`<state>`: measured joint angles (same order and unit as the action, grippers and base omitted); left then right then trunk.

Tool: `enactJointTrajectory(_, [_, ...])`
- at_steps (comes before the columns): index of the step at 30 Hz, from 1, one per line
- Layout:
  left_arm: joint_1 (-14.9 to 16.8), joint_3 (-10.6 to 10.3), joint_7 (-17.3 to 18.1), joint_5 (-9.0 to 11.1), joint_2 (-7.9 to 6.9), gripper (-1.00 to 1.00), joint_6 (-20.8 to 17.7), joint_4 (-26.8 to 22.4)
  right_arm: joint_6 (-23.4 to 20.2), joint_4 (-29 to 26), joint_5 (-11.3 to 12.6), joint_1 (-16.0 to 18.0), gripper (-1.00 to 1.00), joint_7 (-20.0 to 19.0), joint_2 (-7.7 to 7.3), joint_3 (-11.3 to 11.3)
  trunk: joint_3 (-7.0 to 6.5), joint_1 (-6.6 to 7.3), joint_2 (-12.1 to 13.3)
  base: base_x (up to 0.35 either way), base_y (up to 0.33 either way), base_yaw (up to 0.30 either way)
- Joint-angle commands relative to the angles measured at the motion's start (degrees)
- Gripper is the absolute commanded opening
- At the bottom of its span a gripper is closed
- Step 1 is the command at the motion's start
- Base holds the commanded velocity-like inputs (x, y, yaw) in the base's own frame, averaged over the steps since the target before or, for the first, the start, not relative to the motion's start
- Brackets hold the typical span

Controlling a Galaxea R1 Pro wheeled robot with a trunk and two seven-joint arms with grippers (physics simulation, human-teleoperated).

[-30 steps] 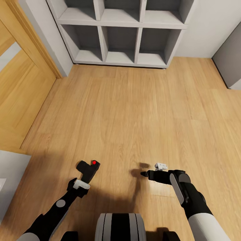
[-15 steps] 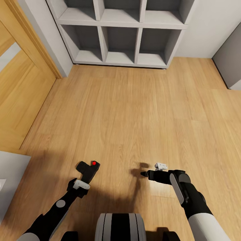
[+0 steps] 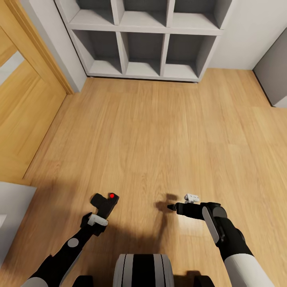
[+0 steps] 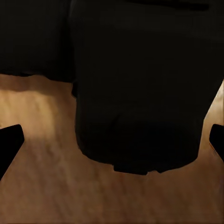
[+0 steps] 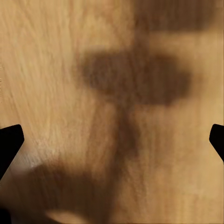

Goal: Attach the digital camera to the camera tripod in the bedroom.

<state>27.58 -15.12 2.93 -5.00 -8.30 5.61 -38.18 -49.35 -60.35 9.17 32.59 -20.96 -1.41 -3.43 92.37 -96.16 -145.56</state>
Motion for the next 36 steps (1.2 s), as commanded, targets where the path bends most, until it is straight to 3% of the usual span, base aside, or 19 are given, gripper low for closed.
enactJointTrajectory(1, [0.0, -0.1, 0.0, -0.6, -0.02, 1.0, 0.2, 0.0, -0.3, 0.0, 0.2, 0.0, 1.0, 0.0, 0.01, -0.1, 0.03, -0.01, 0.0, 0.183, 0.0, 0.0])
enactJointTrajectory(17, [0.0, -0.1, 0.0, -0.5, 0.11, 1.0, 0.2, 0.0, -0.3, 0.0, 0.2, 0.0, 1.0, 0.0, 0.01, -0.1, 0.03, -0.01, 0.0, 0.059, 0.0, 0.0])
enactJointTrajectory(18, [0.0, 0.0, 0.0, -0.5, 0.12, -1.0, 0.2, 0.0, -0.3, 0.0, 0.2, 0.0, 1.0, 0.0, 0.01, -0.1, 0.03, -0.01, 0.0, 0.001, 0.0, 0.0])
enactJointTrajectory(31, [0.0, 0.0, 0.0, -0.8, 0.35, -1.0, 0.1, -0.2, -0.3, 0.0, 0.4, 0.0, 1.0, 0.0, 0.09, 0.0, 0.03, -0.01, 0.0, 0.0, 0.0, 0.0])
enactJointTrajectory(33, [0.0, 0.0, 0.0, -0.9, 0.82, -1.0, 0.1, -0.6, -0.3, 0.0, 0.4, 0.0, 1.0, 0.0, 0.09, 0.0, 0.03, -0.01, 0.0, 0.0, 0.0, 0.0])
enactJointTrajectory(34, [0.0, 0.2, 0.0, -0.9, 2.15, -1.0, -1.3, -2.0, -0.4, 0.1, 0.3, 0.0, 1.0, -0.2, 0.03, 0.0, 0.03, -0.01, 0.0, 0.0, 0.0, 0.0])
enactJointTrajectory(36, [0.0, 0.4, -0.4, -0.9, 2.85, -1.0, -4.2, -5.0, -0.4, 0.1, 0.2, 0.0, 1.0, -0.3, 0.02, -0.1, 0.03, -0.01, 0.0, 0.0, 0.0, 0.0])
